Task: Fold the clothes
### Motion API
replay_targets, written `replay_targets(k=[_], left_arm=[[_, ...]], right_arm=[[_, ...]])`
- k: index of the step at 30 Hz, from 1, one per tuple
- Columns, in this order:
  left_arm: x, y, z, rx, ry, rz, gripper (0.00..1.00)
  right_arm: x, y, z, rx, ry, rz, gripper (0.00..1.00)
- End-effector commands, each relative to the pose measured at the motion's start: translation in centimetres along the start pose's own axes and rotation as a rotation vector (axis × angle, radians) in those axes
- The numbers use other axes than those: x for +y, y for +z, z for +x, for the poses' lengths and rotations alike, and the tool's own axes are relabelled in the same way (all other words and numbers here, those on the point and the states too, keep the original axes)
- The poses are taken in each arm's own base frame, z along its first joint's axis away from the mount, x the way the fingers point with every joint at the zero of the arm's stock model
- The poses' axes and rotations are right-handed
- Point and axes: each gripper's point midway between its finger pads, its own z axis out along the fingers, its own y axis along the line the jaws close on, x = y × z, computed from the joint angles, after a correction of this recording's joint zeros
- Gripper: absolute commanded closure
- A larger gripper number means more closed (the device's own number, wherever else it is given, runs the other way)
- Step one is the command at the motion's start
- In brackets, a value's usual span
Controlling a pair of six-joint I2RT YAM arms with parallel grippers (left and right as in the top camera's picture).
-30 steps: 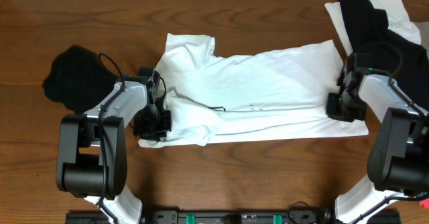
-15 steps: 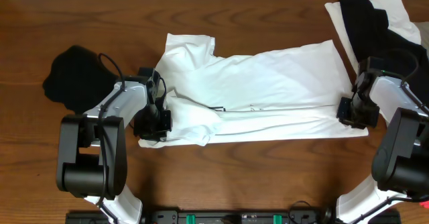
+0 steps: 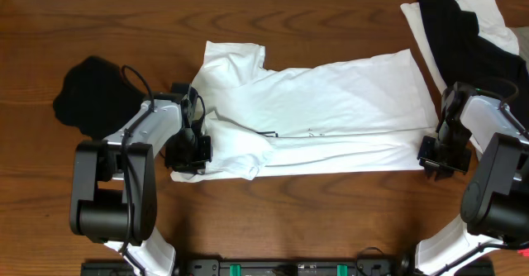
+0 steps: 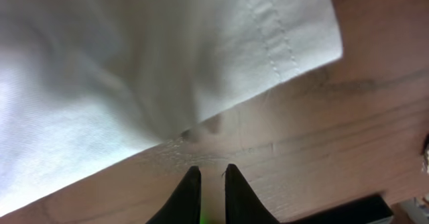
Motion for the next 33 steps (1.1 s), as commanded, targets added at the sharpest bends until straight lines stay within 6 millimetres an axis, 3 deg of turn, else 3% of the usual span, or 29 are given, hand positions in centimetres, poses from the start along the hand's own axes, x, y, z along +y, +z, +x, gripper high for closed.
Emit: replay_targets(k=[1,8,11,15,18,23,25,27,28,29,31,33], left_arm=[[2.1,3.5,2.5,0.133,-0.022,-0.082,0.81],[2.2,3.4,3.3,0.166,-0.026,-0.088,0.81],[2.1,3.0,3.0,0.147,-0.024,-0.085,0.87],[1.5,0.9,1.4,0.051,-0.012,-0.067,0.86],[1.0,-1.2,0.5,-0.037,-0.002,-0.052,0.83],[0.4,-4.4,0.0,-0.171,0.014,-0.028,0.61],[0.2,-5.7,-0.2,-0.226,0.02,-0.018,0.6],[0.0,-7.2,-0.5,-0.296,0.028,-0.005,0.51],[-0.2,-8.1,-0.9,-0.343,0.034,0.003,0.18],[-0.4,-8.9,-1.3,-0.388,0.039,0.011,0.02],[-1.0,-11.1,-2.3,-0.494,0.052,0.034,0.02],[-1.9,-13.5,-3.3,-0.587,0.071,0.074,0.02]], right_arm=[[-0.3,0.0,0.3,0.007,0.033,0.006,0.89],[-0.3,0.0,0.6,0.018,0.03,0.004,0.89],[0.6,-0.1,0.0,-0.004,0.023,-0.047,0.9],[2.0,-1.2,-1.0,-0.05,-0.011,-0.133,0.9],[1.9,-3.3,-2.0,-0.123,-0.014,-0.15,0.88],[2.6,-8.5,-3.8,-0.295,-0.04,-0.248,0.83],[3.2,-10.7,-4.3,-0.367,-0.073,-0.297,0.81],[3.8,-12.9,-4.7,-0.446,-0.115,-0.334,0.79],[4.1,-14.1,-4.9,-0.492,-0.138,-0.349,0.74],[4.3,-14.9,-5.0,-0.525,-0.153,-0.357,0.67],[5.0,-16.4,-5.2,-0.588,-0.196,-0.378,0.47],[6.1,-17.4,-5.2,-0.636,-0.276,-0.403,0.39]])
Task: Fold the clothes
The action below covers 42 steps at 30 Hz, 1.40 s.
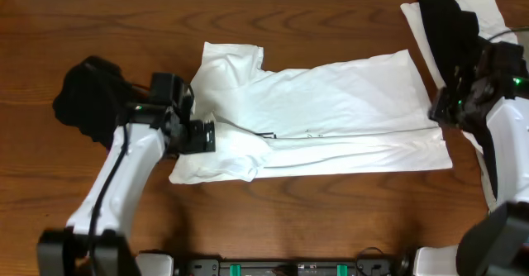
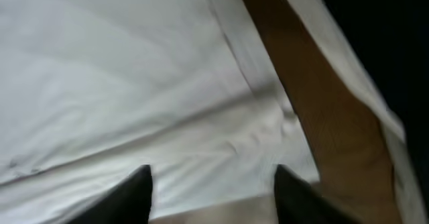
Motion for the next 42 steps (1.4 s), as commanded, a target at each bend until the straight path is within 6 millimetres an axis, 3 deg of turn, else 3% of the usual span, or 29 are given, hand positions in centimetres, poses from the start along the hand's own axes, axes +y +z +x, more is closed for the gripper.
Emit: replay_targets(k=[1,5,9,12,17,21,25,36,42], left_arm=[[-1.2,-3.1,-3.4,-0.143,0.009,0.049,0.02],[-2.2,-6.3,-8.1,-0.241,0.017,0.063,0.02],[-3.3,-8.1,-13.4,-0.322,0.089,0.066,0.02],[-3.9,-7.0,-17.1,-0.354,0.151,0.06,0.02],[-3.7,-1.9,-20.9,-0.365,0.217,0.045,0.02],[-1.6,2.9,-21.8,-0.324,0.131,0.041,0.02],[-0.8,6.3,-21.8,-0.279,0.1,0.126,0.0],[-1.6,10.2,-21.6,-0.247,0.095,0.255,0.27],[-1.7,12.1,-20.7,-0.202,0.08,0.277,0.28]], right_arm=[[3.1,-1.0,-0.9,-0.051,-0.153,-0.104,0.37],[4.8,-1.1,-1.7,-0.096,-0.237,-0.116,0.3],[6.4,-2.0,-4.4,-0.207,-0.282,-0.133,0.12],[7.4,-2.7,-5.0,-0.232,-0.291,-0.18,0.1],[6.9,-2.3,-3.4,-0.166,-0.3,-0.166,0.08],[6.6,-2.1,-2.7,-0.134,-0.297,-0.151,0.1],[6.5,-2.1,-2.5,-0.126,-0.296,-0.149,0.11],[6.4,-2.0,-2.0,-0.106,-0.292,-0.146,0.19],[6.4,-2.0,-2.0,-0.103,-0.284,-0.147,0.2]])
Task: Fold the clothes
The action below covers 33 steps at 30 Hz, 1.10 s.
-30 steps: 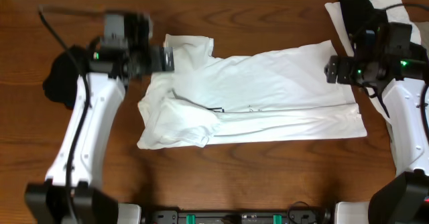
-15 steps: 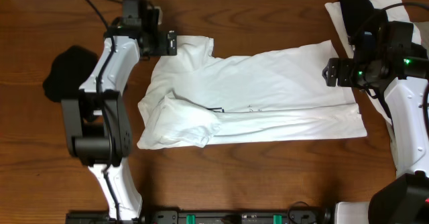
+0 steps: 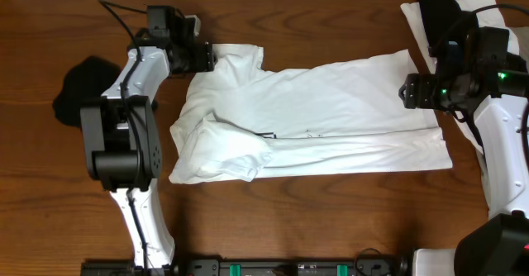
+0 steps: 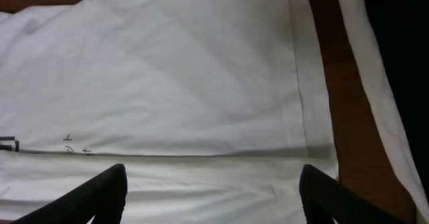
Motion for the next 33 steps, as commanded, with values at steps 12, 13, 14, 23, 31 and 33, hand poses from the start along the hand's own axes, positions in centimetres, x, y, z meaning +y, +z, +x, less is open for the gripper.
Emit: replay_targets(k=[12,13,14,23,31,33], left_arm=[[-2.1,1.9,0.3,0.005,0.026,0.075,0.28],[-2.2,2.0,0.4,0.006,0.027,0.075,0.28],[-2.2,2.0,0.4,0.006,0.027,0.075,0.29],[-2.2,2.0,0.5,0.013,0.024,0.075,0.62],[-2.6,0.8,-0.2,-0.008,0.008,0.076,0.91],[-2.9,-0.2,-0.6,-0.018,0.012,0.075,0.92]], right_arm=[[0.4,-0.4,-0.4,-0.01,-0.015,-0.003,0.24],[0.4,-0.4,-0.4,-0.01,-0.015,-0.003,0.24],[0.4,-0.4,-0.4,-0.01,-0.015,-0.003,0.24],[0.4,-0.4,-0.4,-0.011,-0.015,-0.003,0.26],[-1.0,-0.4,-2.1,-0.077,-0.027,0.075,0.32],[-1.2,-0.2,-3.3,-0.12,-0.034,0.08,0.3]])
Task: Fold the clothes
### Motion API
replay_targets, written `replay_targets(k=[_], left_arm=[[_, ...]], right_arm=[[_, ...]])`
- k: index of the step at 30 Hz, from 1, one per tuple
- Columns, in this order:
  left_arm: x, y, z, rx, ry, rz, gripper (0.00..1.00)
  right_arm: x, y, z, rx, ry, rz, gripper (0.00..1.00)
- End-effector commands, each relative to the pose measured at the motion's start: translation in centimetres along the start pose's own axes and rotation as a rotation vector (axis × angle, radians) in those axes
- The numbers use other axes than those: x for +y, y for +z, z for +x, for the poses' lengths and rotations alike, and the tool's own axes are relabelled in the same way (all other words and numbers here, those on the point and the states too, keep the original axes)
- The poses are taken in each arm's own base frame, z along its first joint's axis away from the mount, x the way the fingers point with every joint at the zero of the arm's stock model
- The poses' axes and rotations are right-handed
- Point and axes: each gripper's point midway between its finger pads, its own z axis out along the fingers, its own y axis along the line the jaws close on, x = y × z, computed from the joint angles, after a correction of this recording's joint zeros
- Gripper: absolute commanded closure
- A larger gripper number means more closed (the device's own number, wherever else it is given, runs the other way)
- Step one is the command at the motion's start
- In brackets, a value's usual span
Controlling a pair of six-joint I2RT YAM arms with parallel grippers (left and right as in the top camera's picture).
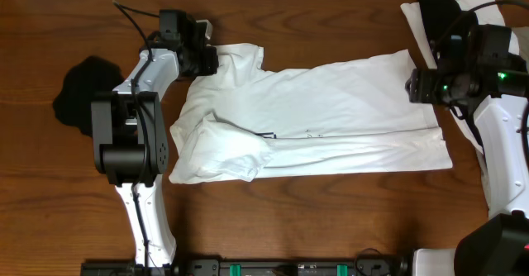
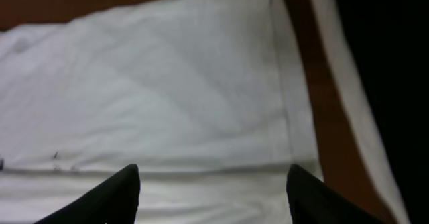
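A white T-shirt [image 1: 331,111] lies flat across the table, its front strip folded up over the body and a sleeve bunched at the lower left. My left gripper [image 1: 204,59] sits at the shirt's upper left sleeve; the overhead view does not show how its jaws stand. My right gripper [image 1: 416,88] hovers over the right hem near the far corner. In the right wrist view the right gripper [image 2: 213,174] is open, its fingers [image 2: 114,197] spread wide above the hem and the fold line, with nothing between them.
A black garment [image 1: 83,94] lies on the wooden table [image 1: 331,218] at the left. A pile of black and white clothes [image 1: 459,20] sits at the far right corner, close behind my right arm.
The left gripper has shifted slightly right onto the upper left sleeve. The right gripper has edged toward the hem and sits closer to the cloth. The shirt lies as before.
Both grippers were low at the shirt's front edge, the right one shut beside the corner. Then the left was at mid-left and the right, open, at the right edge. Later both stood at the far corners, where they are now.
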Motion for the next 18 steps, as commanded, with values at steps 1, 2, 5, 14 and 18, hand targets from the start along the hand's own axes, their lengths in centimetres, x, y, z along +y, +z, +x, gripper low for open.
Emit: replay_targets(k=[1,2,5,14,18], left_arm=[[-1.0,-2.5,-1.4,-0.038,-0.002,0.012,0.92],[-1.3,-3.1,-1.6,-0.043,-0.001,0.012,0.92],[-1.8,-4.6,-2.0,-0.053,-0.005,0.01,0.92],[-2.5,-6.3,-1.5,-0.029,-0.018,0.009,0.93],[-2.5,-6.2,-0.9,-0.008,-0.027,0.007,0.93]], right_arm=[[-0.4,0.3,-1.5,-0.047,-0.019,0.032,0.29],[-0.5,0.7,-2.0,-0.06,-0.022,0.032,0.27],[-0.8,2.5,-2.9,-0.076,-0.025,0.03,0.23],[-1.6,10.9,-3.3,-0.061,-0.023,-0.003,0.18],[-0.9,13.9,-4.1,-0.103,-0.03,-0.074,0.17]])
